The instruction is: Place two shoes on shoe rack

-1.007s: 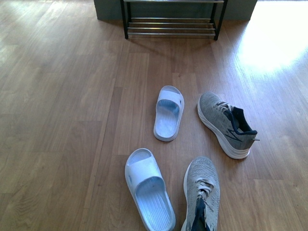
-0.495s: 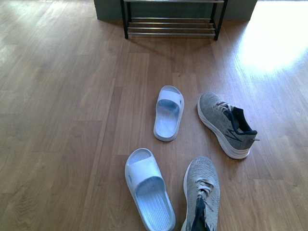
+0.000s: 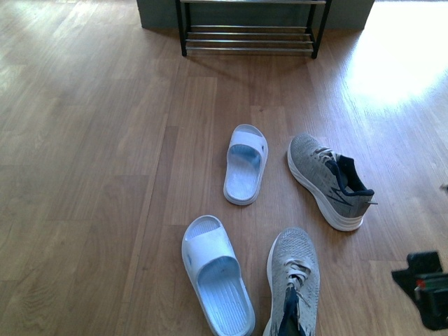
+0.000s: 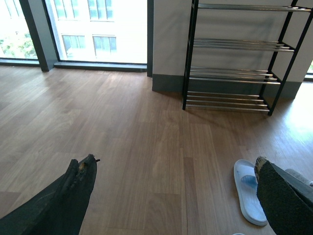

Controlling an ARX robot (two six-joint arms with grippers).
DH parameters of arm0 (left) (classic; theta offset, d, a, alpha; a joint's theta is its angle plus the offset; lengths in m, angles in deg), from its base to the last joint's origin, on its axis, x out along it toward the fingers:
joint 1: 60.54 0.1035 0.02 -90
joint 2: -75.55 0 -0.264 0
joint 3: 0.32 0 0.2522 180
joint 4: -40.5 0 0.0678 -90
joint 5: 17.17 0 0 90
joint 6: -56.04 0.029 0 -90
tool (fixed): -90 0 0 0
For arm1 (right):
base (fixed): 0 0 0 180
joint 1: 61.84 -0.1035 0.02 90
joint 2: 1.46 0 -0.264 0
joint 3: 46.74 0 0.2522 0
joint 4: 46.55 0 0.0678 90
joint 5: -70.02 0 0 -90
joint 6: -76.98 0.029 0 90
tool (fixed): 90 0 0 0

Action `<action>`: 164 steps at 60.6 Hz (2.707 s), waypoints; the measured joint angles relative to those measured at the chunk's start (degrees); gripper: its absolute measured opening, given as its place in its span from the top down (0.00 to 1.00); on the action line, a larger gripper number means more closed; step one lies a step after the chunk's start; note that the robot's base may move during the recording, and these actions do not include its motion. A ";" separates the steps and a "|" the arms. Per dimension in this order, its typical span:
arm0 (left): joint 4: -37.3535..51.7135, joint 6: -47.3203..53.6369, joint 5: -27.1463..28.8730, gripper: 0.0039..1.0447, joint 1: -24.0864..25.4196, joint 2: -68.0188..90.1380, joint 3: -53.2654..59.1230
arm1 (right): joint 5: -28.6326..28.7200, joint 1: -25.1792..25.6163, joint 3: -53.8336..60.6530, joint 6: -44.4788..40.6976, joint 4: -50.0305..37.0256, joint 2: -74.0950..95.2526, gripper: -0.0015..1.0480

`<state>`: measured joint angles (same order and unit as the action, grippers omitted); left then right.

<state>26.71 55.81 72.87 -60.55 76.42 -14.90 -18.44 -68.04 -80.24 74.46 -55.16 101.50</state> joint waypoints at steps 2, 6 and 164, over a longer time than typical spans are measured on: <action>0.00 0.00 0.00 0.09 0.00 0.00 0.00 | -0.76 -0.28 -0.35 -0.15 -1.46 4.42 0.09; 0.02 0.00 0.00 0.09 0.00 -0.02 0.00 | -1.01 -1.09 -0.79 -0.15 -3.50 12.15 0.09; 0.02 0.00 0.00 0.09 0.00 -0.02 0.00 | 8.28 -2.82 -46.10 5.29 1.79 54.31 0.86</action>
<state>26.73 55.81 72.87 -60.55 76.40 -14.90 -10.16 -70.86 -126.34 79.75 -53.37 155.81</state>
